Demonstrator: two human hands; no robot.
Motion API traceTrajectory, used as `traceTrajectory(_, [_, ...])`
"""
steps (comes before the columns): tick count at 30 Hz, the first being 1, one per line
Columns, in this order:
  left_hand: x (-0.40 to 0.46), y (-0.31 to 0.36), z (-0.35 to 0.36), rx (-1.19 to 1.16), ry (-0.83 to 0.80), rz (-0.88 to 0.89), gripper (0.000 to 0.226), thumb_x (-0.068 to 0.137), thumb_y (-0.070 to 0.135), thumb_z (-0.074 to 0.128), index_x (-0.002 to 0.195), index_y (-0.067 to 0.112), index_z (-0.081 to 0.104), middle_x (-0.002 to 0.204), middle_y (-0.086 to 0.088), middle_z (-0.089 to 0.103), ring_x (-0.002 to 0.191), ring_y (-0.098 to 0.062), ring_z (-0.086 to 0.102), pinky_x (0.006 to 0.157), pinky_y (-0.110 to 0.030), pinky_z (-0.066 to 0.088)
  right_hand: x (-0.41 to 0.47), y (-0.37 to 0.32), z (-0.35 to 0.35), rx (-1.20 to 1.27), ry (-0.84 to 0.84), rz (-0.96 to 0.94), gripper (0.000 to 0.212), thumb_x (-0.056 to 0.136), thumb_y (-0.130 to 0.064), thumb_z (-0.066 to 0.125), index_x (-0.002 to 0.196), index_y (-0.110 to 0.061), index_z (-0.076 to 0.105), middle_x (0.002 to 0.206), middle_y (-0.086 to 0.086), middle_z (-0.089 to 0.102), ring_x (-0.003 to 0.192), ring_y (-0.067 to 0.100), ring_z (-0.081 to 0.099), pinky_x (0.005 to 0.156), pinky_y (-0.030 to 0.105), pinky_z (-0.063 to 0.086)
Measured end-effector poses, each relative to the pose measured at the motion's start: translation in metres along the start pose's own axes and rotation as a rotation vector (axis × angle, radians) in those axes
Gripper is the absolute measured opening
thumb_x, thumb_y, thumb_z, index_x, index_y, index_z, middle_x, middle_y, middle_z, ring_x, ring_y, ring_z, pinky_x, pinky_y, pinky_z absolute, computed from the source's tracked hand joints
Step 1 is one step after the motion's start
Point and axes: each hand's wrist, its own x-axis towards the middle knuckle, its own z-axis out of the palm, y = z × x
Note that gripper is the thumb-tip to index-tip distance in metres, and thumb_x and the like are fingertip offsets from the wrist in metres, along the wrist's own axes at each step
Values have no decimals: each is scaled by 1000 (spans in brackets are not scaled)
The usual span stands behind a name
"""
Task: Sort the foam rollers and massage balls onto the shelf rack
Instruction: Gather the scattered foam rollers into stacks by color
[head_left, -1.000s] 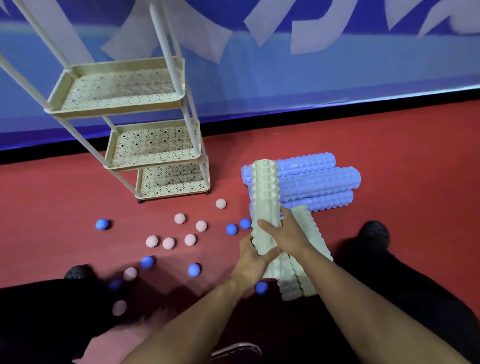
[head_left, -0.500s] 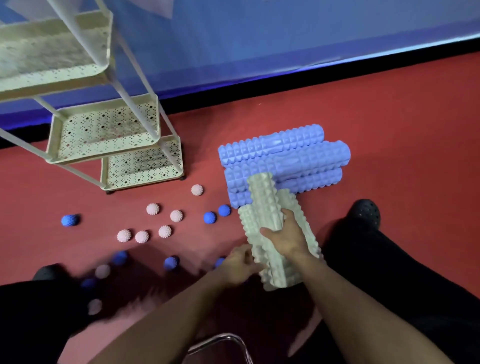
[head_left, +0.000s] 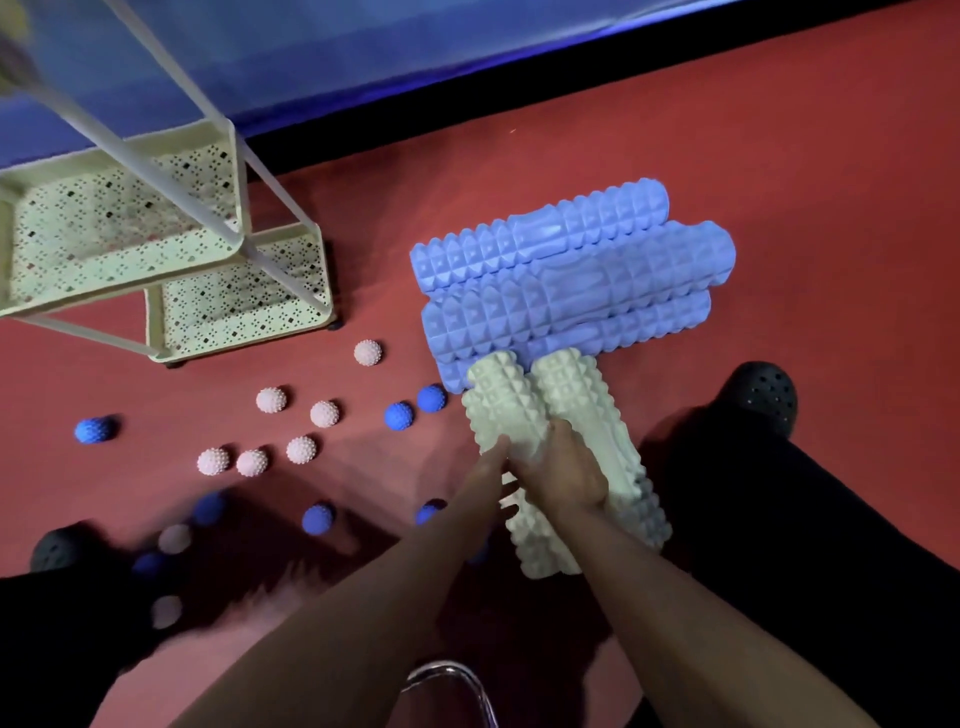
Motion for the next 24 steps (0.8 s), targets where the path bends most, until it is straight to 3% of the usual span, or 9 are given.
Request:
traceTrajectory(3, [10,0,12,0,26,-37,40,101,55,44,92,23,67,76,13,70,82,-11,61,78,-31,46,7,4,0,-26,-13,-30,48,81,-61,60,110,-23,60,116,-5,58,109,21,58,84,39,52])
traceTrajectory(5, [13,-2,13,14,48,-58,47,102,55,41,82,21,65,63,10,67,77,-14,58,78,-32,44,10,11,-2,-67,81,-141,40,83,-53,61,107,-22,67,117,-4,56,111,20,53,88,36,49])
traceTrajectory(6, [17,-5,12,8,63,-79,46,102,56,40,85,22,66,66,11,69,81,-14,59,79,-32,44,12,15,-3,-57,163,-186,37,83,-48,64,108,-22,68,118,-3,55,111,21,52,91,36,48])
traceTrajectory(8, [21,-7,12,-11,71,-108,41,99,61,40,102,27,64,93,13,71,96,-13,62,80,-32,46,17,21,-6,32,277,-170,39,83,-42,68,117,-22,66,126,2,53,116,26,50,96,39,44])
traceTrajectory(11, [22,-6,11,33,65,-78,43,98,62,39,121,31,58,123,11,62,117,-18,59,80,-34,46,26,29,-11,85,176,-3,66,85,-49,66,142,-24,45,147,10,41,133,33,43,107,47,36])
traceTrajectory(14, [23,-3,16,54,60,-35,42,100,57,40,125,27,57,124,7,63,117,-19,60,82,-37,50,32,33,-15,57,24,57,78,86,-57,61,151,-31,27,150,8,39,136,31,41,107,48,35])
traceTrajectory(17, [22,-3,22,86,65,-11,35,103,51,41,120,26,57,117,6,64,108,-16,62,82,-35,50,34,37,-15,11,8,44,79,87,-55,61,153,-34,24,153,4,36,138,30,38,106,50,35])
traceTrajectory(21, [23,-3,17,99,58,-68,47,100,59,39,130,26,54,132,5,59,119,-19,57,81,-36,49,30,39,-13,3,-19,28,81,88,-54,59,155,-33,19,155,3,32,139,30,36,107,48,35])
traceTrajectory(24, [15,6,16,134,30,-69,48,103,57,36,137,25,48,133,8,53,121,-20,52,94,-41,46,26,41,-14,-13,-8,6,77,90,-53,56,155,-30,21,158,5,30,143,28,33,112,46,32])
